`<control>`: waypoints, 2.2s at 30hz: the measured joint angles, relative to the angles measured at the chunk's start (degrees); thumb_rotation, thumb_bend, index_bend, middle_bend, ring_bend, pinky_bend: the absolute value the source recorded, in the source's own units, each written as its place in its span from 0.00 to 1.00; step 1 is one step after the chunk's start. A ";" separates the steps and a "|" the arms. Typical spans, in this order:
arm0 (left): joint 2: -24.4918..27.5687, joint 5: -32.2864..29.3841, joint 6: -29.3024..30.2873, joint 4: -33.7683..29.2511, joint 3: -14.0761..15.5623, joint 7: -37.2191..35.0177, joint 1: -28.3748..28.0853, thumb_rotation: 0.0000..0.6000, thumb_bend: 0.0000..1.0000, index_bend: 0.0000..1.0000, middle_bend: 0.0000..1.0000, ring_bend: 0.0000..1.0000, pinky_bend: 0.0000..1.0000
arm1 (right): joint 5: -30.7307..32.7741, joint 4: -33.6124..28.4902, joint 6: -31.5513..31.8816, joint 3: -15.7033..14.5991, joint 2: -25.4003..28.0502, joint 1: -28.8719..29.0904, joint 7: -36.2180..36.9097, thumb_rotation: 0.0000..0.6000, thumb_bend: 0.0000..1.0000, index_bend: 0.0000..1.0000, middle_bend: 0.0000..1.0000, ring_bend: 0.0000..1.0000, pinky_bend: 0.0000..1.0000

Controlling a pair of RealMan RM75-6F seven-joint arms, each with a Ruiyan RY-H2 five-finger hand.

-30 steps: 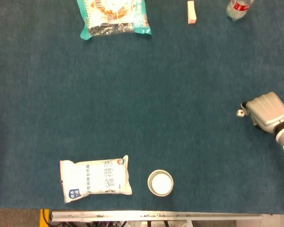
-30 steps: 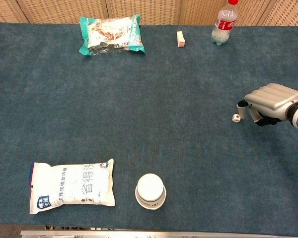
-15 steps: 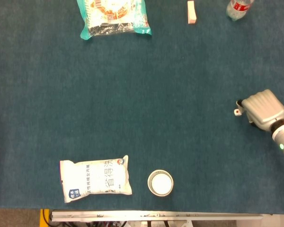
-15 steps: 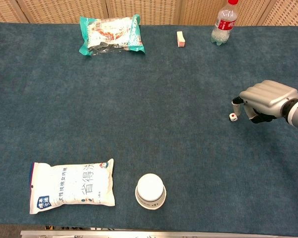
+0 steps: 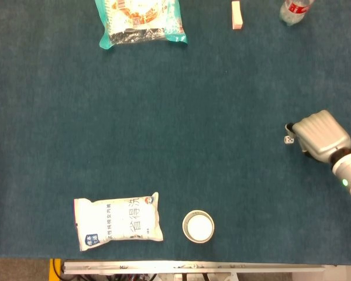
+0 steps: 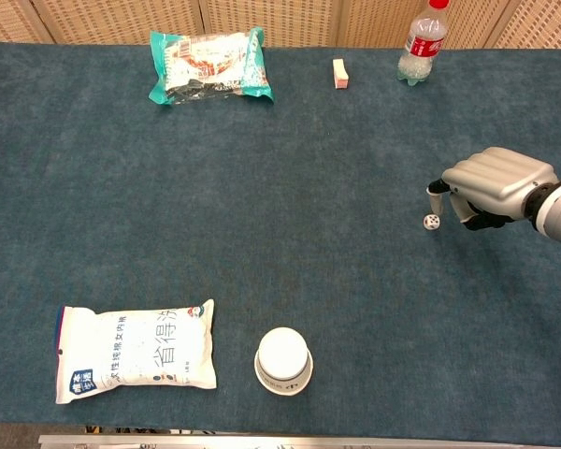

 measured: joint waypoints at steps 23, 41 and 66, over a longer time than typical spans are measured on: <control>0.06 -0.47 -0.65 0.27 -0.14 -0.45 -0.11 1.00 0.00 0.54 0.51 0.44 0.46 | 4.53 2.92 -1.25 -0.90 -2.23 0.98 -1.70 1.00 0.99 0.42 1.00 0.99 0.95; 0.23 -0.36 -0.08 -0.08 -0.20 -0.17 0.17 1.00 0.00 0.54 0.51 0.44 0.46 | 0.24 2.27 -0.30 -0.50 -2.68 0.73 0.16 1.00 0.99 0.42 1.00 0.99 0.95; 0.98 0.05 1.21 -1.01 -0.30 -0.32 0.86 1.00 0.00 0.54 0.51 0.44 0.46 | 3.97 3.04 -1.14 1.63 -3.97 3.07 -1.73 1.00 0.99 0.42 1.00 0.99 0.95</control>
